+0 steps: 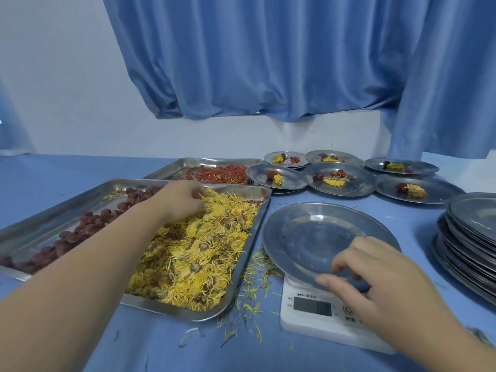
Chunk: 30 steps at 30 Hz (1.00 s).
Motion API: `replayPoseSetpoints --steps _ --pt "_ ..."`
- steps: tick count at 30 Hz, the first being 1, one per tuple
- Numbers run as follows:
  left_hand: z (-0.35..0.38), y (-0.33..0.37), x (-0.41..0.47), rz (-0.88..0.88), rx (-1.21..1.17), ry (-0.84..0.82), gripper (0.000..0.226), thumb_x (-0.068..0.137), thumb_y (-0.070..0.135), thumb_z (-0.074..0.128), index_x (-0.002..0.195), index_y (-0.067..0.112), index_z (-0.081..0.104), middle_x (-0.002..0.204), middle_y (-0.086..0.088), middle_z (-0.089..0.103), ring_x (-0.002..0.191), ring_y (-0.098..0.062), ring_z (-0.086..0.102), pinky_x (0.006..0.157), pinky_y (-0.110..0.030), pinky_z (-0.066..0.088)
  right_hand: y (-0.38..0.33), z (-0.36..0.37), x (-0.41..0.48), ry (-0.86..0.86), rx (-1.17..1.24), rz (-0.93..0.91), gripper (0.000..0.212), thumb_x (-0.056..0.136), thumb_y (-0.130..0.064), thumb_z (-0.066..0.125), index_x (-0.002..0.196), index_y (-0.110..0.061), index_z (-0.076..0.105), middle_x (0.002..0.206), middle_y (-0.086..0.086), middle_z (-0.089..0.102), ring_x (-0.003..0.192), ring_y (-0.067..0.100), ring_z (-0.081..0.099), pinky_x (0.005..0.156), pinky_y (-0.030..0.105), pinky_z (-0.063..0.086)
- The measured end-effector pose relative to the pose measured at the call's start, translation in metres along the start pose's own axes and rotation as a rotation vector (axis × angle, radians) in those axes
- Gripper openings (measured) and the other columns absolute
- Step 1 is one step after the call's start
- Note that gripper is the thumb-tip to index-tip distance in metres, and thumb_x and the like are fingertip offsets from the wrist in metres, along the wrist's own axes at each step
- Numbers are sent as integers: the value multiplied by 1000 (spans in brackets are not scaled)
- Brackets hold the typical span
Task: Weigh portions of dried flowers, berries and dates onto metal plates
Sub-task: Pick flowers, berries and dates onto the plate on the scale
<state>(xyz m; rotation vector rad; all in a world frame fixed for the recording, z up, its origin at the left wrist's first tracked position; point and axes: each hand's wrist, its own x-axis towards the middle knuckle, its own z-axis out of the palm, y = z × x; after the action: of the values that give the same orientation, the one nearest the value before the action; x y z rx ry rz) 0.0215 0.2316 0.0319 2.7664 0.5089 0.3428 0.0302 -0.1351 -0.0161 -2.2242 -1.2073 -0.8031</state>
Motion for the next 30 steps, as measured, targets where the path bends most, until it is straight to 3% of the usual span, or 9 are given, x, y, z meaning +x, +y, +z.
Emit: replayPoseSetpoints --steps 4,7,13,17,19,21,24,26,30 --pt "5 9 14 96 109 -169 35 89 30 66 123 25 62 116 7 64 103 -11 58 90 -27 44 1 1 0 16 20 26 38 84 -55 46 64 -25 58 65 -15 46 62 8 45 49 27 42" --pt "0 14 22 104 249 -304 39 88 34 69 125 26 62 116 8 61 107 -12 56 98 -31 43 2 2 0 18 25 28 39 86 -53 45 63 -25 59 65 -15 44 63 9 45 56 27 39" --pt "-17 20 27 112 292 -278 23 84 21 70 102 35 66 99 14 64 85 -2 60 77 -25 44 3 2 0 15 10 40 37 87 -50 45 63 -25 57 63 -14 45 62 10 45 58 27 37" --pt "-34 27 25 138 270 -127 25 87 16 62 106 32 67 108 6 63 95 -12 58 82 -30 44 3 2 0 20 16 45 36 87 -48 45 63 -25 58 63 -13 46 62 10 46 57 27 38" --pt "-42 31 23 129 225 -108 28 87 15 60 109 30 66 113 3 63 103 -20 61 88 -37 49 2 2 0 28 27 49 36 87 -47 45 63 -25 58 63 -13 46 62 10 47 57 27 38" --pt "-45 35 20 136 213 -102 28 88 14 58 110 28 66 112 2 62 105 -20 59 87 -34 45 2 2 -1 38 28 47 35 88 -46 45 63 -25 58 63 -13 45 62 9 45 55 28 39" --pt "-45 38 16 116 144 -147 26 89 11 54 105 28 66 94 6 62 84 -22 63 73 -33 49 2 2 -2 45 31 43 35 88 -45 45 62 -24 56 63 -12 44 61 9 45 55 27 38" --pt "-43 38 14 96 107 -215 24 92 10 53 104 26 66 83 3 62 68 -14 62 62 -28 48 2 2 -2 47 28 47 35 88 -45 45 61 -24 55 62 -12 44 61 10 45 56 27 37" --pt "-38 40 12 92 0 -244 24 93 7 53 102 24 67 90 1 69 56 3 63 53 -20 42 3 2 -3 56 39 50 35 88 -44 45 61 -23 55 63 -11 45 62 12 46 54 32 41"
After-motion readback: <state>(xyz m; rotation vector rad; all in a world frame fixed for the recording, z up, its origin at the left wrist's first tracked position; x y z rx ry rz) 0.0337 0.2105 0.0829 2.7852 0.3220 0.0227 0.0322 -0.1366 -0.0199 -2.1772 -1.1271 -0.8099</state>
